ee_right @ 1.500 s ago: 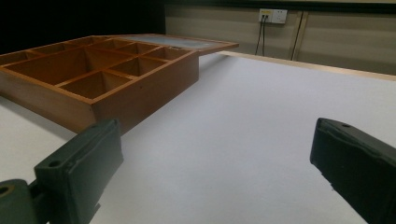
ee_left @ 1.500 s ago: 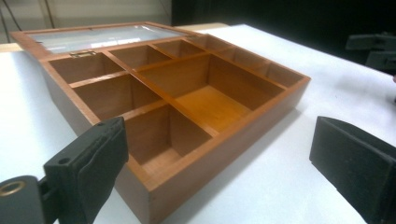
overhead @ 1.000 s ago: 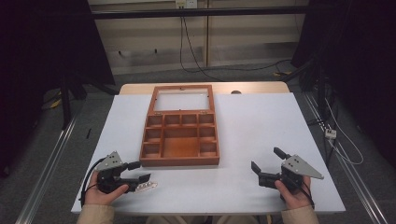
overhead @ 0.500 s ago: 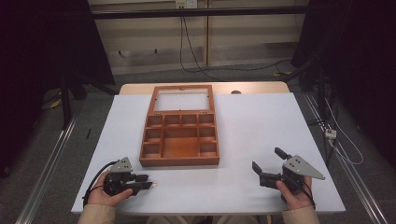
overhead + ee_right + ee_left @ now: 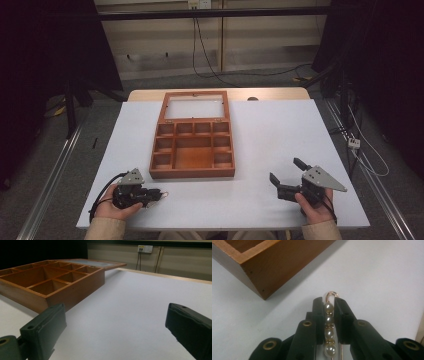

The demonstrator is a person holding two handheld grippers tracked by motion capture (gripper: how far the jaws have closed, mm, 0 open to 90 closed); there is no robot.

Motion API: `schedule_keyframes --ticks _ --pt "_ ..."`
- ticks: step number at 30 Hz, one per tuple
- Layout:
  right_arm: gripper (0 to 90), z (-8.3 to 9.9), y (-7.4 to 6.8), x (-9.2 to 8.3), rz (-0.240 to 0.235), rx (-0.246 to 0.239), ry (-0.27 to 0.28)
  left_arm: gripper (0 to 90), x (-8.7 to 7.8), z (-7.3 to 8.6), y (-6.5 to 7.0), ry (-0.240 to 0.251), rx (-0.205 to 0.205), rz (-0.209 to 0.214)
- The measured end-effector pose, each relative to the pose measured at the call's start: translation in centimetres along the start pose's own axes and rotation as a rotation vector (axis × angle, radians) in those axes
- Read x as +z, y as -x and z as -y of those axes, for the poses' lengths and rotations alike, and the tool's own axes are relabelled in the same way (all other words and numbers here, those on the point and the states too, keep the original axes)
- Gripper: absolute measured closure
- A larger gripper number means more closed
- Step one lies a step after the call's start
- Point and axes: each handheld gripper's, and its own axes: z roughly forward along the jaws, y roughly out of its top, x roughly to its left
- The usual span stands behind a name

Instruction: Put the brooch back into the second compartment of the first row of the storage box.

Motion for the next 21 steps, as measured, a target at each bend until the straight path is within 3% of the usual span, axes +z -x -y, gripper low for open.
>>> schedule_keyframes --ticks 5,8,14,21 --pt "2.4 -0.1 0.1 -0.3 0.005 0.008 0.007 80.8 -0.1 -0.1 -0.2 0.010 -0.034 0.003" --pt "2.4 -0.1 0.1 -0.3 0.006 0.010 0.009 80.8 -0.5 -0.6 -0.2 0.054 -0.059 0.019" --pt "2.4 -0.1 0.4 -0.4 0.017 0.013 0.017 80.8 -0.5 -1.0 -0.2 0.088 -0.086 0.041" --pt "2.4 -0.2 0.5 -0.7 0.023 0.022 0.026 80.9 -0.5 -1.9 0.0 0.123 -0.093 0.057"
